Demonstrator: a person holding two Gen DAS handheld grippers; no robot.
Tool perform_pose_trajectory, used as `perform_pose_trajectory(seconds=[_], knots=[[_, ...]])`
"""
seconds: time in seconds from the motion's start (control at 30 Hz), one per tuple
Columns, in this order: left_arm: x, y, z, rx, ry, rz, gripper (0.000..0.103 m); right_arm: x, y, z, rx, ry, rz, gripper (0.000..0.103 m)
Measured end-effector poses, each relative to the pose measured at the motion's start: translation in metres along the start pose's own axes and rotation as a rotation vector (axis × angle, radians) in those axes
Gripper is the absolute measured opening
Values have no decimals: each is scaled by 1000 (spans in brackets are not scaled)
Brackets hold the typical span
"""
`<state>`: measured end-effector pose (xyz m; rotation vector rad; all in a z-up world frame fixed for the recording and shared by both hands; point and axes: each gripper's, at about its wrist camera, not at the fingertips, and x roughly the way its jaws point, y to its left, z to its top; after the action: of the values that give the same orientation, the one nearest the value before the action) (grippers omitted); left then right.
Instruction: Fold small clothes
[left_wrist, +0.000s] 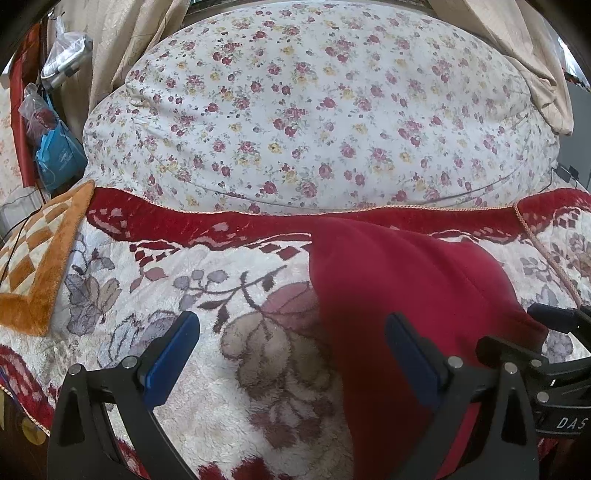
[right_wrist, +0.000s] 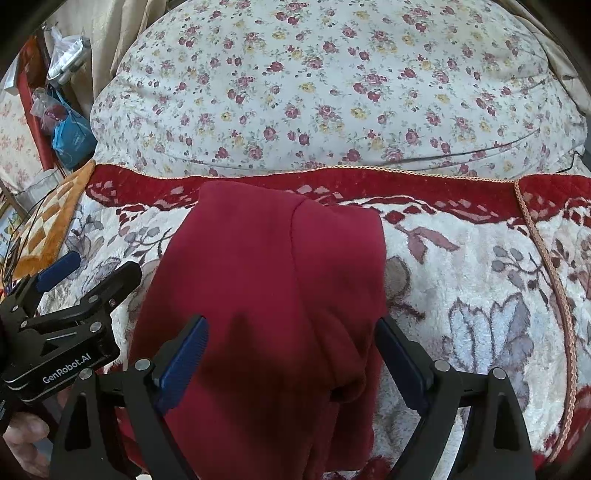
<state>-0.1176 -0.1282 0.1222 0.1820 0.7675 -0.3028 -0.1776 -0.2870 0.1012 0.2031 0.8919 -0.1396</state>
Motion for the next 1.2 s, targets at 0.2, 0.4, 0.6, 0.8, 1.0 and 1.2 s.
perform_pose_trajectory(seconds=[0.2, 0.4, 0.6, 0.8, 1.0, 1.2], knots=[[1, 0, -1, -5, 2, -6, 100, 2, 0, 0, -1, 8, 0, 94], [4, -1, -2, -5, 8, -16, 100, 2, 0, 0, 0, 3, 4, 94], [5, -2, -2, -6, 14, -18, 100, 2, 0, 0, 1, 9, 7, 94], [6, -2, -4, -7, 22, -17, 100, 2, 1, 1, -7, 6, 11, 94], [7, -2, -4, -9, 23, -17, 100, 5, 0, 1, -7, 15, 10, 94], [7, -2, -4, -8, 23, -18, 100, 5, 0, 1, -6, 16, 9, 94]])
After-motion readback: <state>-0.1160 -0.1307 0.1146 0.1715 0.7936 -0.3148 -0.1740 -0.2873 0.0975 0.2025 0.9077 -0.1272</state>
